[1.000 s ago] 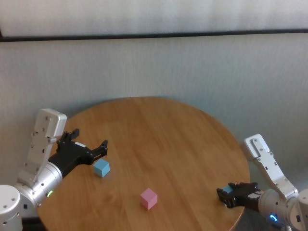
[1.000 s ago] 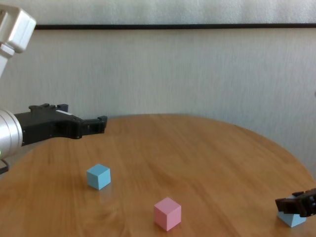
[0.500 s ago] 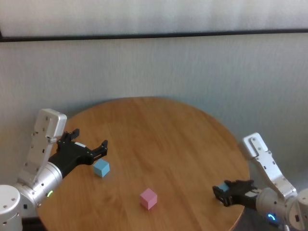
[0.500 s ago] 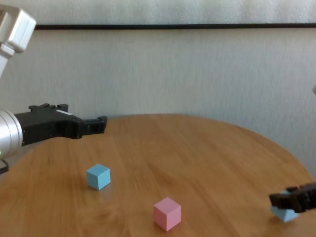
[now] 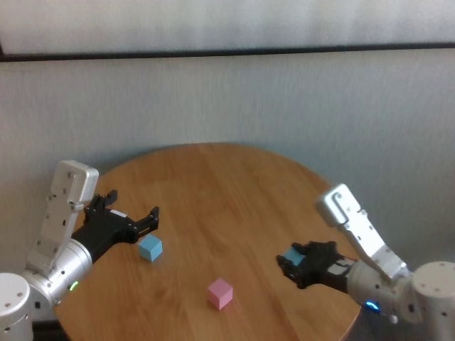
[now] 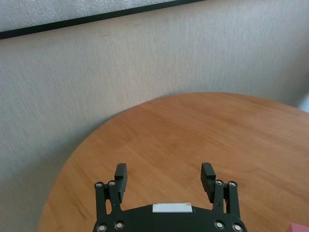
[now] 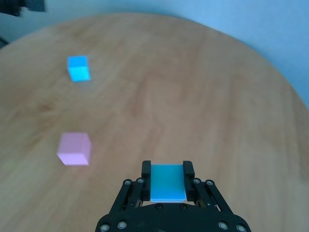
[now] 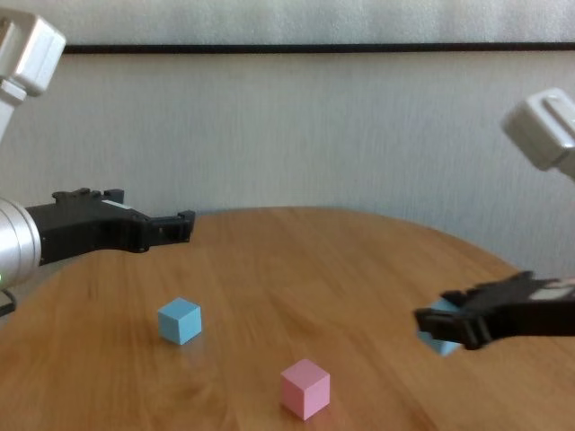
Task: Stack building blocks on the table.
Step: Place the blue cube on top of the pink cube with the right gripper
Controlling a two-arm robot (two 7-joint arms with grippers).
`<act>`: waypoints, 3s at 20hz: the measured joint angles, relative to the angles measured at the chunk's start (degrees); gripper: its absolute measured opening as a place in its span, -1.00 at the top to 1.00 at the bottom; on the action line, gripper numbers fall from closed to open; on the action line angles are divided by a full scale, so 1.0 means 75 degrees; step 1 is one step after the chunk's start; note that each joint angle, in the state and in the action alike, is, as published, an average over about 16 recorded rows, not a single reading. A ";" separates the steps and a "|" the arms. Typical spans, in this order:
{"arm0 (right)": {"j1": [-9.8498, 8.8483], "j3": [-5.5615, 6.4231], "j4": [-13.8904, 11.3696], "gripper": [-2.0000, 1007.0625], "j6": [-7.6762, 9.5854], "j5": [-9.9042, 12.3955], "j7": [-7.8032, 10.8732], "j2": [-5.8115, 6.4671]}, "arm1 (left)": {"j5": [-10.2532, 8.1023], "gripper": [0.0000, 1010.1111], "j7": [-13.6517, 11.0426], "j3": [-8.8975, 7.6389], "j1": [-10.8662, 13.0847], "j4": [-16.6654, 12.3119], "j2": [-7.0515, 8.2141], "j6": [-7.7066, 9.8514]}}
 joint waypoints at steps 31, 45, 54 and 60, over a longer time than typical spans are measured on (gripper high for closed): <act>0.0787 -0.0986 0.0145 0.27 0.0596 -0.0787 0.1200 -0.0940 | 0.0000 -0.98 0.0000 0.0000 0.0000 0.0000 0.0000 0.0000; 0.1007 -0.0864 0.0606 0.27 0.0878 -0.0940 0.1295 -0.1382 | 0.0000 -0.98 0.0000 0.0000 0.0000 0.0000 0.0000 0.0000; 0.1082 -0.0801 0.0731 0.27 0.1103 -0.1030 0.1378 -0.1483 | 0.0000 -0.98 0.0000 0.0000 0.0000 0.0000 0.0000 0.0000; 0.1070 -0.0815 0.0722 0.27 0.1219 -0.1138 0.1410 -0.1506 | 0.0000 -0.98 0.0000 0.0000 0.0000 0.0000 0.0000 0.0000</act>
